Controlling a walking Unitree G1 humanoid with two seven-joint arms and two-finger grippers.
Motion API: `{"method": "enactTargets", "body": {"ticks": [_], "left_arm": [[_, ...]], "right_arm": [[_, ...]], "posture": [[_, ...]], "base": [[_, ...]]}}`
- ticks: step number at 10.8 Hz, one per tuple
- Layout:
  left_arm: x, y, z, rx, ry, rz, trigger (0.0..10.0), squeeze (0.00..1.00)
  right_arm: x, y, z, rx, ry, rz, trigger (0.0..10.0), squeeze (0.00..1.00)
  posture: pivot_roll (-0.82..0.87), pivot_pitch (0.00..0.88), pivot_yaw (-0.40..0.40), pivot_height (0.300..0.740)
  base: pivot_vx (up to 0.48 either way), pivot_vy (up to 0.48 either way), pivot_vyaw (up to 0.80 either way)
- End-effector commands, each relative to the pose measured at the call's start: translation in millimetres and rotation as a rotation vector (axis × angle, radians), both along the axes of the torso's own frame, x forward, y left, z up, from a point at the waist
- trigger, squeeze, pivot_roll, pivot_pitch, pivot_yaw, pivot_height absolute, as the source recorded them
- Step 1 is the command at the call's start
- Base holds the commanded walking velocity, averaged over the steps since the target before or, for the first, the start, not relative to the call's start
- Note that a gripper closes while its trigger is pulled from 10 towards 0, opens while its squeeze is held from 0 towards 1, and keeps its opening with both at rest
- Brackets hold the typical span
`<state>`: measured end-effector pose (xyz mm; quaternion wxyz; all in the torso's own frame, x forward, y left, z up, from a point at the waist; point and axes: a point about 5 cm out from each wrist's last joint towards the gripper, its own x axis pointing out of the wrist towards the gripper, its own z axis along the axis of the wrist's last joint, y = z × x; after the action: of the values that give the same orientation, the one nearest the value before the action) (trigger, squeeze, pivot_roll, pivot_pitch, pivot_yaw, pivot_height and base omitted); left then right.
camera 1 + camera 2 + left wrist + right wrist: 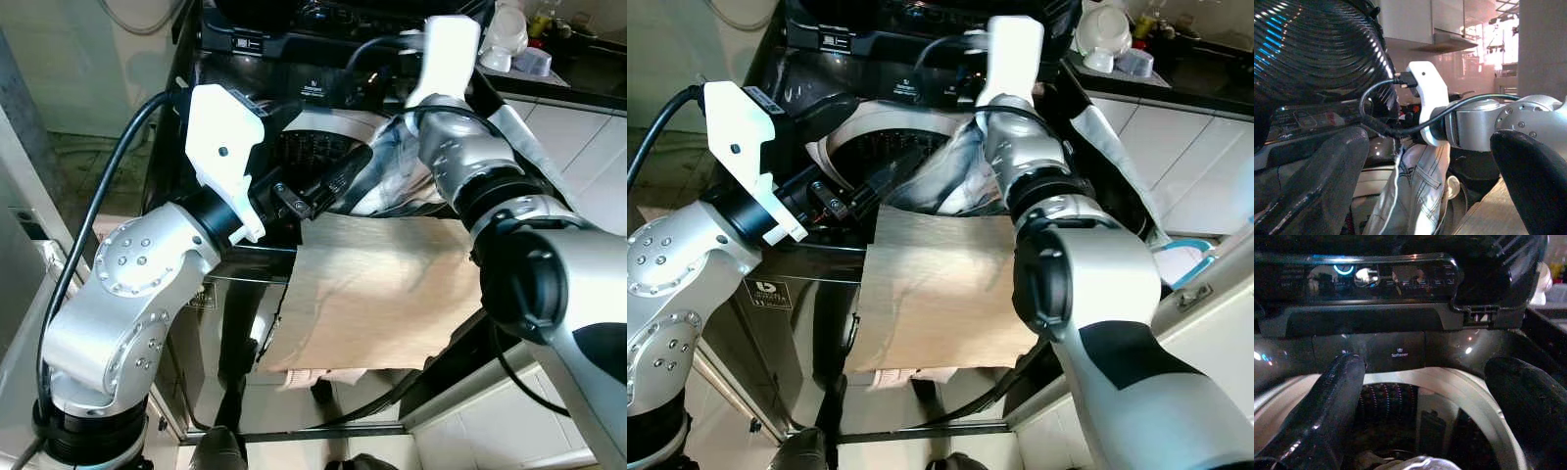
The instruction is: Clothes washing
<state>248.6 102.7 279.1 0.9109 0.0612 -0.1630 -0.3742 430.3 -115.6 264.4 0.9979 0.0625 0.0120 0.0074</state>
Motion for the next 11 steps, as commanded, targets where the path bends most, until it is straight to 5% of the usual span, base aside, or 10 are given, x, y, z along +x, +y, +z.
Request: {"method": "enactTargets", "body": {"ticks": [1,2,3,6,11], "left_arm": [[-0.4,-3.6,1,0.014,-0.012,-0.020,10.0,0.00],[-0.2,-3.8,1,0.019,-0.013,-0.021,10.0,0.00],[0.0,-4.3,1,0.021,-0.015,-0.022,10.0,0.00],[2.3,-5.4,-2,0.030,-0.017,-0.013,10.0,0.00],[5.0,-7.3,-3,0.049,-0.020,-0.028,10.0,0.00]], "right_arm": [[0.9,-11.8,10,0.009,-0.045,-0.041,10.0,0.00],[0.9,-12.3,12,0.012,-0.058,-0.046,10.0,0.00],[0.8,-12.6,13,0.041,-0.071,-0.053,10.0,1.00],[0.3,-4.9,5,0.236,-0.042,0.006,10.0,1.00],[-0.4,-11.4,-4,0.099,-0.027,-0.023,10.0,1.00]], "posture": [[0.14,0.000,-0.131,0.740],[0.14,0.000,-0.130,0.740],[0.14,0.000,-0.129,0.740],[0.13,0.000,-0.131,0.740],[0.12,0.000,-0.110,0.740]], "base": [[0.000,0.000,0.00],[0.000,0.000,0.00],[0.000,0.000,0.00],[0.000,0.000,0.00],[0.000,0.000,0.00]]}}
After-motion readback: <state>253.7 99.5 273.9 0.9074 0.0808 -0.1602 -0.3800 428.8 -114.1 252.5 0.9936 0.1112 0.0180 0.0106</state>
